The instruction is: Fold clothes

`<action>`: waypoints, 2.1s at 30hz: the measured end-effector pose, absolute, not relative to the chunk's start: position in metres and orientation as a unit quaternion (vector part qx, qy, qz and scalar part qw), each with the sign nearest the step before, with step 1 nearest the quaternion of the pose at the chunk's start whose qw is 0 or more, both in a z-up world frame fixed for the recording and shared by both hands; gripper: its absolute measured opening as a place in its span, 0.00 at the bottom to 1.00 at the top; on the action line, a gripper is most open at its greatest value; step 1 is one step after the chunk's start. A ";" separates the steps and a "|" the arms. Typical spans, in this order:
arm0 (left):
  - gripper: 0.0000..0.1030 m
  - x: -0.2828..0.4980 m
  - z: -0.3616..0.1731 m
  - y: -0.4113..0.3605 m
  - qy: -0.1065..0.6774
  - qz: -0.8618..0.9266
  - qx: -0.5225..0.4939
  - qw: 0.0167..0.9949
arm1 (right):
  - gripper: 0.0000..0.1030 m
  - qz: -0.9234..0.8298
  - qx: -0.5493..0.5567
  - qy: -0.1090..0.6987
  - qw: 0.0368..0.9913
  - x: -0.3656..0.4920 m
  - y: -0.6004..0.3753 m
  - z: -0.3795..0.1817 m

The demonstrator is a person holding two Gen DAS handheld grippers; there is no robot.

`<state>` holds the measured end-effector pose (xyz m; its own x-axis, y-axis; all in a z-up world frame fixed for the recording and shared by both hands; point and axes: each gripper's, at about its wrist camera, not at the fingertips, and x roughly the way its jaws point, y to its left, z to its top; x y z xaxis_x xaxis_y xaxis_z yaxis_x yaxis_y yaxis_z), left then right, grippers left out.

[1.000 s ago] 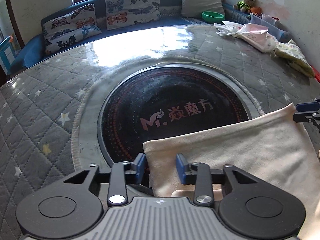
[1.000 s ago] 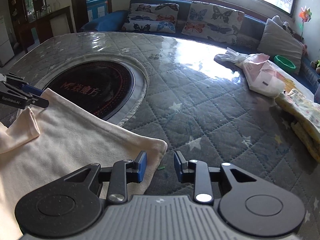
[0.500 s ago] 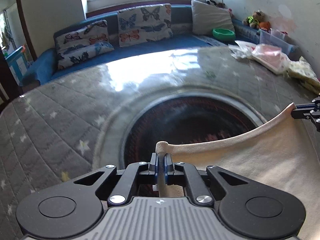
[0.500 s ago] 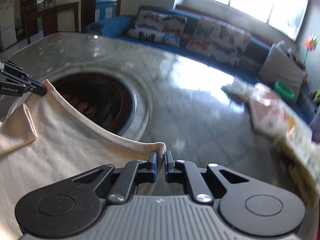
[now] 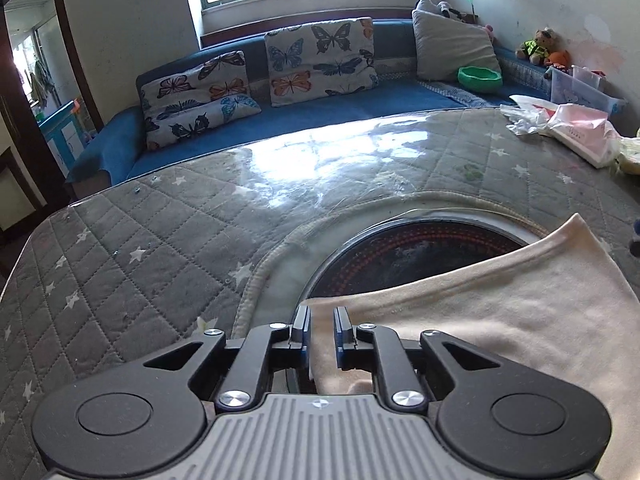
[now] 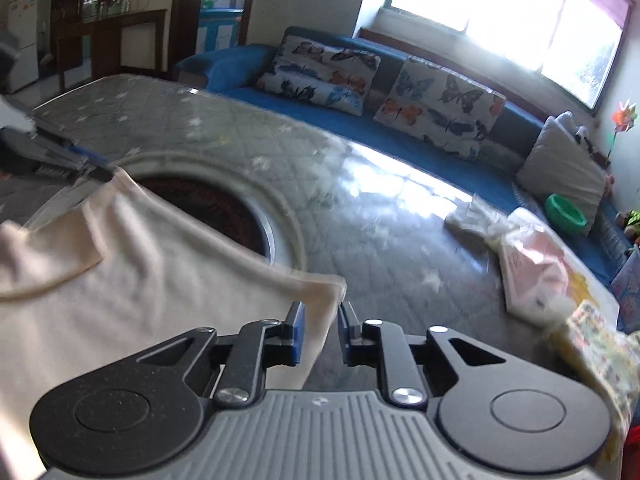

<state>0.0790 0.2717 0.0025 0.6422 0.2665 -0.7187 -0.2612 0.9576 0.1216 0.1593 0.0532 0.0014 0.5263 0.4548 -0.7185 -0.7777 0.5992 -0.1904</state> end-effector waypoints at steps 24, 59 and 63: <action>0.37 -0.065 0.021 0.097 0.380 -0.160 0.071 0.908 | 0.26 0.329 -0.187 0.376 0.846 0.078 -0.051 -0.033; 0.08 -0.095 0.001 0.070 0.401 -0.197 0.063 0.892 | 0.34 0.362 -0.156 0.297 0.870 0.013 -0.087 0.011; 0.09 -0.103 0.008 0.084 0.389 -0.169 0.076 0.903 | 0.34 0.431 -0.173 0.291 0.836 -0.006 -0.058 0.009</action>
<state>-0.1029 0.0838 0.0081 0.6409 -0.2447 -0.7276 0.3637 0.9315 0.0070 -0.0059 -0.0577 0.0092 0.4580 0.6204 -0.6367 -0.8222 0.5679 -0.0381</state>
